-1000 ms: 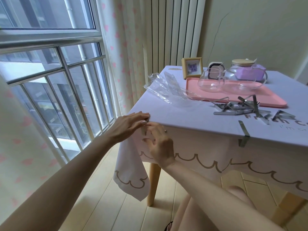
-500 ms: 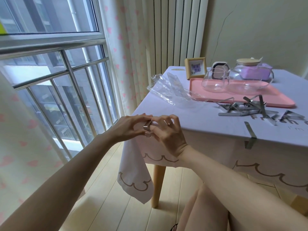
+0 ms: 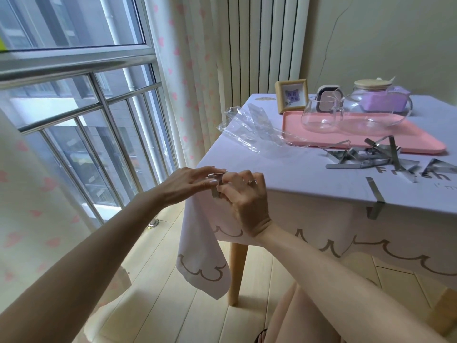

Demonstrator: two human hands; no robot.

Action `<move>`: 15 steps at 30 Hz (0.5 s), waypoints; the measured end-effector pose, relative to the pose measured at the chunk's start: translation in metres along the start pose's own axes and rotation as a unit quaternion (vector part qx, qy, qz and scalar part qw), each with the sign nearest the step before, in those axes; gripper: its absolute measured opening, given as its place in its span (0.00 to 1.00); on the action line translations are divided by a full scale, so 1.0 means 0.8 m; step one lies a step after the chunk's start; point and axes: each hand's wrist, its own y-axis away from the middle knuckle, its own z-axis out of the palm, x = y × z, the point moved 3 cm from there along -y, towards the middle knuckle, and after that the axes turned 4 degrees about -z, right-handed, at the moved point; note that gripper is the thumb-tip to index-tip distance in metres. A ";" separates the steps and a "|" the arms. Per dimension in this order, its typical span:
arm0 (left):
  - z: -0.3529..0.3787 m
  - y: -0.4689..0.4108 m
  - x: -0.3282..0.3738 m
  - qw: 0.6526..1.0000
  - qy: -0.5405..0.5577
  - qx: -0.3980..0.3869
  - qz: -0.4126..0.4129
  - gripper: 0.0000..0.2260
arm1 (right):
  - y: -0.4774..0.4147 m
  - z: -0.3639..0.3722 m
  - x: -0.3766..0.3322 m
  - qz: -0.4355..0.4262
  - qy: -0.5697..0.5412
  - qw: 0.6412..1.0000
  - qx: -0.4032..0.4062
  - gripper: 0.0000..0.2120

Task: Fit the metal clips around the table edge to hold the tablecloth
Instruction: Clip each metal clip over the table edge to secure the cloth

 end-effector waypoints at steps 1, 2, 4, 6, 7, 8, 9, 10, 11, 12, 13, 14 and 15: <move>0.000 0.000 0.001 1.000 0.002 -0.001 0.001 0.33 | 0.002 0.001 -0.001 0.004 -0.001 1.000 -0.006 0.04; 0.000 0.000 0.001 1.000 -0.001 -0.003 0.005 0.34 | 0.005 0.002 -0.003 0.007 0.002 1.000 -0.013 0.03; 0.000 0.001 0.003 1.000 -0.014 -0.008 0.016 0.37 | 0.015 0.005 -0.008 0.023 0.006 1.000 -0.020 0.05; 0.000 0.002 0.004 0.999 -0.025 -0.007 0.026 0.40 | 0.024 0.007 -0.012 0.052 0.000 0.998 -0.022 0.07; 0.001 0.003 0.004 0.999 -0.032 -0.005 0.031 0.40 | 0.028 0.008 -0.014 0.067 -0.005 0.997 -0.024 0.07; 0.002 0.003 0.005 0.998 -0.043 0.000 0.038 0.40 | 0.032 0.009 -0.016 0.082 -0.013 0.996 -0.028 0.08; 0.003 0.004 0.005 0.997 -0.056 0.006 0.045 0.40 | 0.036 0.010 -0.017 0.094 -0.020 0.995 -0.033 0.08; 0.004 0.004 0.005 0.996 -0.072 0.014 0.056 0.40 | 0.040 0.012 -0.017 0.101 -0.025 0.994 -0.039 0.08; 0.006 0.004 0.004 0.993 -0.090 0.024 0.069 0.39 | 0.045 0.014 -0.017 0.102 -0.024 0.993 -0.046 0.08; 0.008 0.004 0.003 0.990 -0.108 0.036 0.086 0.39 | 0.049 0.016 -0.016 0.097 -0.018 0.994 -0.051 0.09; 0.011 0.004 0.001 0.986 -0.123 0.050 0.101 0.38 | 0.052 0.017 -0.014 0.086 -0.008 0.995 -0.055 0.09; 0.014 0.004 -0.002 0.983 -0.133 0.065 0.112 0.37 | 0.053 0.018 -0.011 0.071 0.005 0.996 -0.056 0.10; 0.017 0.003 -0.004 0.980 -0.139 0.079 0.119 0.37 | 0.052 0.018 -0.009 0.055 0.018 0.997 -0.056 0.12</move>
